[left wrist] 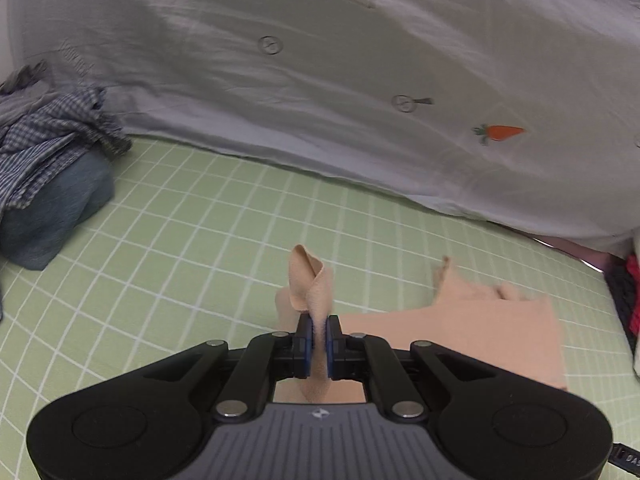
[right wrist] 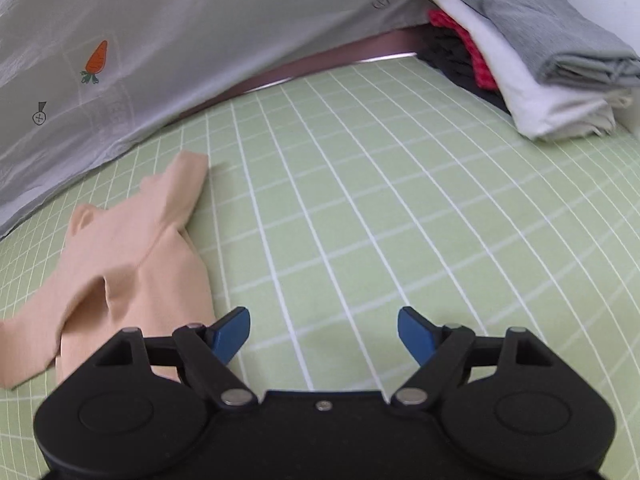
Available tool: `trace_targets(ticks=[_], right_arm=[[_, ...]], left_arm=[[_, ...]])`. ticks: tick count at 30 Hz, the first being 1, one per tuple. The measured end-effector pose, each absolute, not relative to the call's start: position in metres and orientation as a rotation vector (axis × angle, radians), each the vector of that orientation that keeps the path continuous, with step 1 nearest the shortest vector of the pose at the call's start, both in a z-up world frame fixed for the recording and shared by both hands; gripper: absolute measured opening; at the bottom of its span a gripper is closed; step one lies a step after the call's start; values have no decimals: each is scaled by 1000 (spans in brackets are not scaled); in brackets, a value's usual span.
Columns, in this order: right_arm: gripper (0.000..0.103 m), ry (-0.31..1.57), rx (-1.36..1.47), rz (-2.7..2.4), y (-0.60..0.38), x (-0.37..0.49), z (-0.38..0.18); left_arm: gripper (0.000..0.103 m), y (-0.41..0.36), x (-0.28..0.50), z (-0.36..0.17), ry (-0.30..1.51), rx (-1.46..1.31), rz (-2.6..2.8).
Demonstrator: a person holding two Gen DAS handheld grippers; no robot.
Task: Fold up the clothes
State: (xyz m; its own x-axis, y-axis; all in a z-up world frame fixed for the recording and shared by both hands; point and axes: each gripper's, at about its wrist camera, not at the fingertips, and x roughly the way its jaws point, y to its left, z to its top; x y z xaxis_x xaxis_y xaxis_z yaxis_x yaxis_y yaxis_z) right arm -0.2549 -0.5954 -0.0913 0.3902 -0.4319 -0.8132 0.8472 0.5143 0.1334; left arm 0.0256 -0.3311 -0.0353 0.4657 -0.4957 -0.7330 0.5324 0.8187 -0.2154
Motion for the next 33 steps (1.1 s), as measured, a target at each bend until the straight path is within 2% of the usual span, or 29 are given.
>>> trace_targets(ticks=[4, 11, 17, 18, 20, 21, 22, 23, 25, 28, 29, 33], right_arm=[[82, 790, 604, -877, -582, -287, -83], [82, 766, 594, -839, -569, -330, -69], [82, 811, 530, -787, -553, -350, -70], [82, 820, 519, -777, -551, -352, -70], [82, 833, 504, -754, -546, -353, -71], [83, 836, 498, -742, -544, -353, -72], [84, 837, 491, -728, -541, -351, -71], [86, 838, 484, -716, -538, -350, -71], [90, 836, 470, -694, -532, -345, -71], [102, 825, 449, -664, -521, -337, -70], [103, 822, 440, -652, -517, -334, -70], [103, 832, 415, -595, -500, -315, -72]], left_arm=[[7, -354, -33, -30, 894, 77, -757], [7, -375, -136, -53, 984, 147, -899], [14, -366, -170, -62, 1041, 137, -872], [17, -362, -173, -61, 1045, 129, -858], [45, -352, -175, -58, 1050, 113, -818], [52, -346, -175, -58, 1047, 106, -797], [69, -341, -175, -57, 1040, 100, -776], [80, -335, -175, -56, 1033, 94, -755], [85, -323, -171, -57, 1044, 93, -717], [100, -307, -162, -61, 1076, 98, -660], [103, -301, -160, -62, 1086, 99, -640], [103, -278, -148, -68, 1133, 90, -579]])
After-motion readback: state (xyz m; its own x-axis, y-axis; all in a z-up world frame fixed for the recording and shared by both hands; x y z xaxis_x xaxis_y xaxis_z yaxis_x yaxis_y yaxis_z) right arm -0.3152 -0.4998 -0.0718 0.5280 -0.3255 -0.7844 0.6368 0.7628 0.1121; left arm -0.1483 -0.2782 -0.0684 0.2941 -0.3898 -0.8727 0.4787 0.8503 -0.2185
